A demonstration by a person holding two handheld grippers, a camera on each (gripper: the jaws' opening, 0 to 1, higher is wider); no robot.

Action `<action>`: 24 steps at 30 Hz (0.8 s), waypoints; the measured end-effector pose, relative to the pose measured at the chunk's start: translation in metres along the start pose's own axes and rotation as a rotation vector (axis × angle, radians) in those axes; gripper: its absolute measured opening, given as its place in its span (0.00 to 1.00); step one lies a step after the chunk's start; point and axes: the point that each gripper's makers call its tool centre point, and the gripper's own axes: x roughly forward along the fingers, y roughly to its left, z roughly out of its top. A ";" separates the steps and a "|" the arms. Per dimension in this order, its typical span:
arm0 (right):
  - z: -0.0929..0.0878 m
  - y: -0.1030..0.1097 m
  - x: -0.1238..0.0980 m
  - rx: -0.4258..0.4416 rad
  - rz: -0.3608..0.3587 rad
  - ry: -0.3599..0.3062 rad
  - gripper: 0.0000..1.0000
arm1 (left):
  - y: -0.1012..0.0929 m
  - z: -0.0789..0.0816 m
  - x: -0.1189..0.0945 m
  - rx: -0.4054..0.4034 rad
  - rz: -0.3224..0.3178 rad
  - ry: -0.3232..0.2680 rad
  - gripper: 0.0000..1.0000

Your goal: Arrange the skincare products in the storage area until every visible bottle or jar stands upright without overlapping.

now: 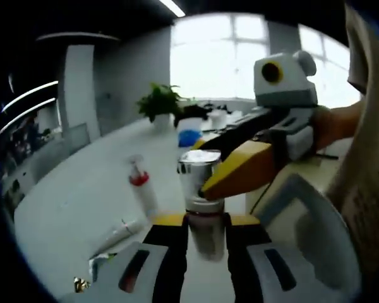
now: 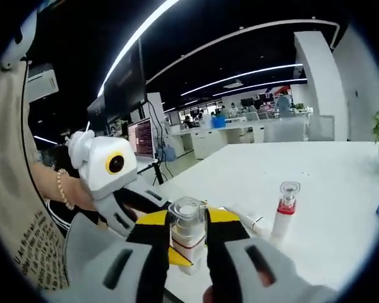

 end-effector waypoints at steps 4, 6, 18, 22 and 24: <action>-0.003 -0.008 0.002 -0.037 -0.016 0.026 0.21 | 0.003 -0.009 0.009 0.016 -0.012 0.033 0.19; -0.006 -0.012 0.003 -0.060 -0.027 0.042 0.21 | 0.006 -0.015 0.014 0.014 -0.010 0.059 0.19; -0.024 -0.047 0.013 -0.135 -0.089 0.112 0.21 | 0.029 -0.029 0.051 0.015 -0.020 0.128 0.17; -0.038 -0.059 0.014 -0.147 -0.105 0.147 0.21 | 0.035 -0.038 0.063 0.040 -0.022 0.150 0.16; -0.045 -0.064 0.015 -0.142 -0.113 0.163 0.21 | 0.037 -0.043 0.070 0.042 -0.030 0.158 0.16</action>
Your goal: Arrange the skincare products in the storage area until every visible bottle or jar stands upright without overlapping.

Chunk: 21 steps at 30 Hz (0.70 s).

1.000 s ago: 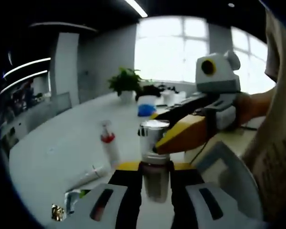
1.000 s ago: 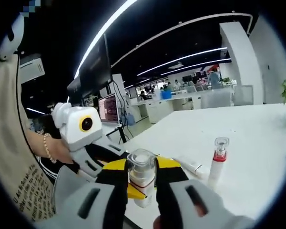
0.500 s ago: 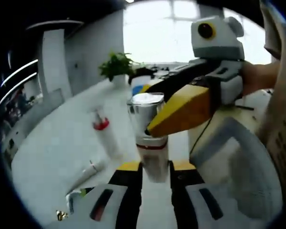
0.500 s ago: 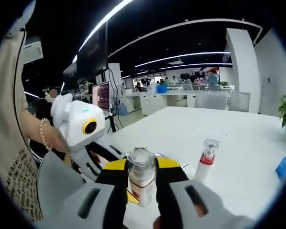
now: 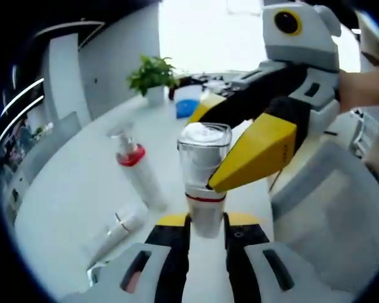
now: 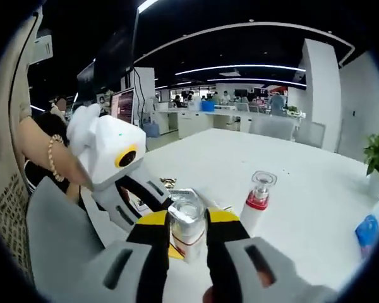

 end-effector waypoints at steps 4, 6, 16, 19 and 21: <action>-0.015 -0.007 0.005 -0.004 -0.010 0.032 0.21 | 0.001 -0.009 0.015 0.007 -0.012 0.015 0.16; -0.022 -0.009 0.007 -0.004 -0.013 0.050 0.21 | 0.002 -0.014 0.022 0.015 -0.015 0.027 0.16; -0.046 -0.022 0.016 0.010 -0.032 0.099 0.21 | 0.006 -0.029 0.045 0.022 -0.040 0.048 0.16; -0.050 -0.023 0.018 0.013 -0.033 0.107 0.21 | 0.008 -0.033 0.047 0.025 -0.046 0.051 0.16; -0.051 -0.023 0.019 0.014 -0.035 0.110 0.21 | 0.008 -0.035 0.049 0.023 -0.050 0.049 0.16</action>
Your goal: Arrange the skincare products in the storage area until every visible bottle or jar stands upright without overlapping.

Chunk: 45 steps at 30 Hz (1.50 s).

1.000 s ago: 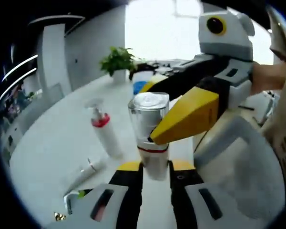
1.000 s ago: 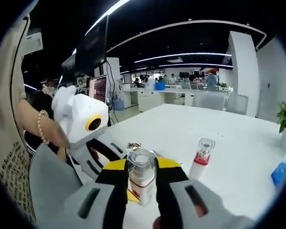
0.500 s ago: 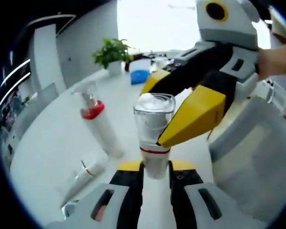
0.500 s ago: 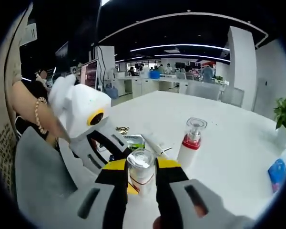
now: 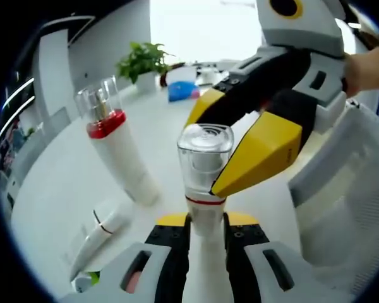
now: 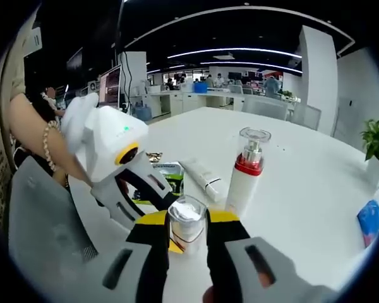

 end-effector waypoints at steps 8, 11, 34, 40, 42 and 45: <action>0.001 -0.004 0.006 -0.010 -0.014 -0.006 0.22 | 0.002 0.000 0.003 0.013 -0.005 -0.015 0.16; 0.001 -0.007 0.007 0.014 -0.020 -0.011 0.22 | 0.006 0.002 0.005 0.012 -0.006 -0.019 0.16; -0.022 -0.053 0.024 0.106 -0.247 0.054 0.19 | 0.047 0.007 0.023 0.058 0.017 -0.010 0.04; -0.023 -0.055 0.025 0.117 -0.290 0.058 0.19 | 0.045 0.012 0.024 0.067 0.007 -0.020 0.15; -0.024 -0.056 0.026 0.139 -0.312 0.061 0.19 | 0.042 0.016 0.025 0.066 0.000 -0.032 0.18; -0.023 -0.052 0.029 0.165 -0.328 0.056 0.19 | 0.038 0.024 0.028 0.069 0.001 -0.058 0.20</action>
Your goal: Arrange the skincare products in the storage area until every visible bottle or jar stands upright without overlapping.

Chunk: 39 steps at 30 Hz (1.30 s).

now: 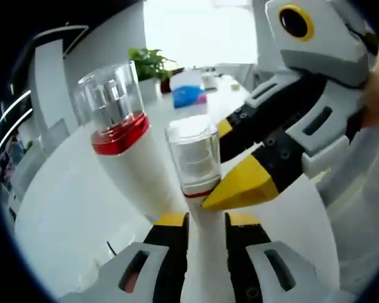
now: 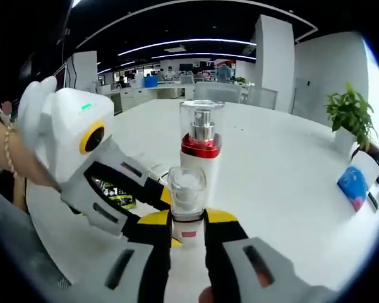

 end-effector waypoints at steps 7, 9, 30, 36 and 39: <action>-0.002 -0.001 0.002 0.038 -0.093 0.003 0.20 | 0.004 -0.001 0.002 0.017 -0.006 0.003 0.18; -0.002 0.000 0.003 0.038 -0.100 0.000 0.20 | 0.006 -0.002 0.001 0.024 -0.016 0.006 0.18; 0.000 -0.004 0.007 0.037 -0.183 -0.015 0.20 | 0.010 -0.008 -0.006 -0.001 -0.022 0.032 0.24; -0.001 -0.004 0.007 0.056 -0.174 -0.025 0.20 | 0.006 -0.015 -0.022 -0.038 0.004 0.047 0.29; -0.004 -0.004 0.008 0.073 -0.165 -0.018 0.26 | 0.005 -0.019 -0.029 -0.066 0.019 0.051 0.32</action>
